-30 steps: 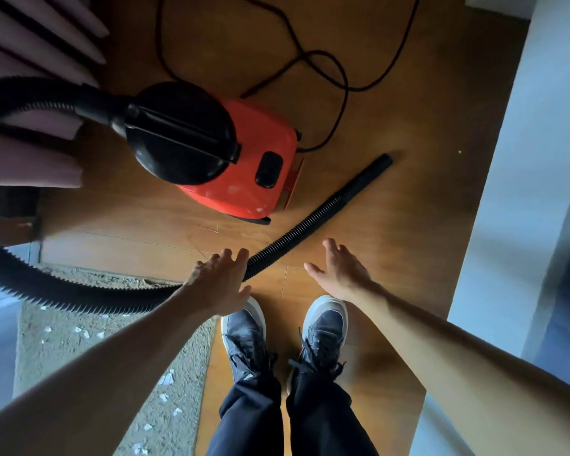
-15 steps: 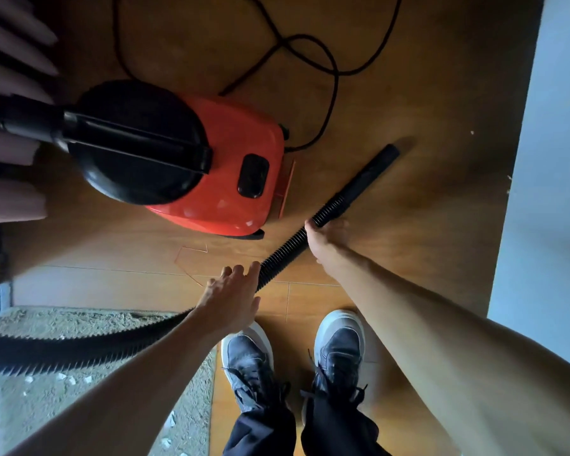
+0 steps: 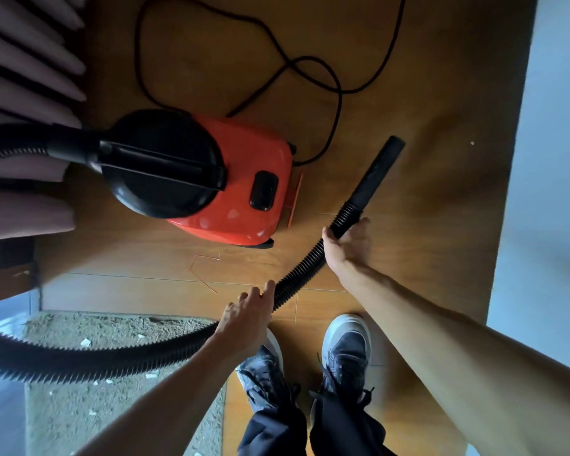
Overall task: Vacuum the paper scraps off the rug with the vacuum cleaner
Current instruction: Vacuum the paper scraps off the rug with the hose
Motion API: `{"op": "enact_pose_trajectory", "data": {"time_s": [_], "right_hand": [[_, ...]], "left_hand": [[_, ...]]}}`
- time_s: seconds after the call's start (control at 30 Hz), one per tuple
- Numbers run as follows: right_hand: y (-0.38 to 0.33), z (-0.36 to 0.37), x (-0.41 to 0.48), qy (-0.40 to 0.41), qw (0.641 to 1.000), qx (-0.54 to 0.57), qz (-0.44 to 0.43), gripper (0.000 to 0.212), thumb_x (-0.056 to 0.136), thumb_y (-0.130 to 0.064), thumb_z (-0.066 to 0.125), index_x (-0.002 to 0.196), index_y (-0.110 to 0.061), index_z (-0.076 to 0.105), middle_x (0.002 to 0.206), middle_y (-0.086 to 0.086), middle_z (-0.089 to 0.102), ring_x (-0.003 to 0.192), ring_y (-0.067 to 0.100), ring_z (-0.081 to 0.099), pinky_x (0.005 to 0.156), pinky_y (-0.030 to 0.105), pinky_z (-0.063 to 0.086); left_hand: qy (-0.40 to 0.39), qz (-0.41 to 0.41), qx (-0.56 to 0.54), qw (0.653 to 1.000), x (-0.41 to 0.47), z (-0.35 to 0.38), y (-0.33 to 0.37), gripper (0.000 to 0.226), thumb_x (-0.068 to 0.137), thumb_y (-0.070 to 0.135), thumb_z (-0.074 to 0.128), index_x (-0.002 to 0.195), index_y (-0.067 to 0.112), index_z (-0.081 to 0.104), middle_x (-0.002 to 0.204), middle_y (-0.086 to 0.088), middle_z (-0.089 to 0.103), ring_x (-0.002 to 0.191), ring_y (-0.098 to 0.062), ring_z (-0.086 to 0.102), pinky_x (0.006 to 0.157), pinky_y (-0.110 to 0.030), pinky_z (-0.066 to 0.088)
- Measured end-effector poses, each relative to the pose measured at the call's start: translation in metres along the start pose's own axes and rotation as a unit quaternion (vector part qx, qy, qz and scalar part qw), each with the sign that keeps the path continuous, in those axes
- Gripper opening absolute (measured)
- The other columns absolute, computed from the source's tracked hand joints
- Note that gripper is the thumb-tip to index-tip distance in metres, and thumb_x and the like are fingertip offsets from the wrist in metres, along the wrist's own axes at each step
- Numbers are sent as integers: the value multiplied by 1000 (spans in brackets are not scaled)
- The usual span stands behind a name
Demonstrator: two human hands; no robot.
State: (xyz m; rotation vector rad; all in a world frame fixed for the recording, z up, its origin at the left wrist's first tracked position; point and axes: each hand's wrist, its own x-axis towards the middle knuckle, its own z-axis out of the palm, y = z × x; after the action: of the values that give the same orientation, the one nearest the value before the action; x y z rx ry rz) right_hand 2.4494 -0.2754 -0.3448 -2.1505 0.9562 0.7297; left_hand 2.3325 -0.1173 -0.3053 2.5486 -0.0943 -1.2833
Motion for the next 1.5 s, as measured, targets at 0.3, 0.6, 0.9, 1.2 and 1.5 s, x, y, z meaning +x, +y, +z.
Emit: {"op": "enact_pose_trajectory", "data": {"time_s": [0.3, 0.6, 0.9, 1.2, 1.5], "right_hand": [[-58, -93, -76, 32, 989, 72, -129, 41, 83, -20, 73, 107, -18, 40, 93, 1, 63, 80, 22, 64, 78, 36, 56], [-121, -134, -148, 27, 952, 26, -303, 48, 83, -23, 72, 118, -9, 43, 96, 3, 66, 85, 23, 65, 72, 25, 45], [-177, -130, -230, -39, 902, -13, -429, 56, 87, -31, 72, 126, -3, 42, 99, -1, 58, 91, 23, 62, 71, 20, 40], [-217, -118, -292, -155, 823, -103, -537, 61, 90, -23, 66, 139, -4, 35, 115, -9, 49, 94, -11, 41, 80, 10, 36], [-261, -68, -331, -290, 745, -148, -582, 60, 84, -19, 66, 138, -18, 43, 117, -3, 64, 104, 9, 61, 90, 33, 52]], "left_hand": [[31, 11, -67, 997, -71, -61, 40, 60, 101, 28, 47, 150, 14, 16, 122, -8, 53, 106, -25, 58, 82, -38, 48], [73, -10, -77, 994, -125, -110, 49, 62, 99, 37, 46, 149, 11, 18, 128, -10, 48, 111, -26, 53, 90, -44, 51], [196, -24, -164, 967, -174, -138, 24, 62, 96, 43, 51, 141, 14, 20, 118, -7, 53, 95, -22, 57, 75, -36, 55], [315, -4, -260, 913, -229, -143, -9, 39, 94, 33, 57, 117, 20, 29, 94, -2, 55, 68, -18, 49, 57, -29, 40], [361, -11, -435, 825, -258, -153, -36, 36, 77, -2, 60, 98, 15, 37, 74, 15, 42, 65, -2, 44, 54, -24, 27]]}}
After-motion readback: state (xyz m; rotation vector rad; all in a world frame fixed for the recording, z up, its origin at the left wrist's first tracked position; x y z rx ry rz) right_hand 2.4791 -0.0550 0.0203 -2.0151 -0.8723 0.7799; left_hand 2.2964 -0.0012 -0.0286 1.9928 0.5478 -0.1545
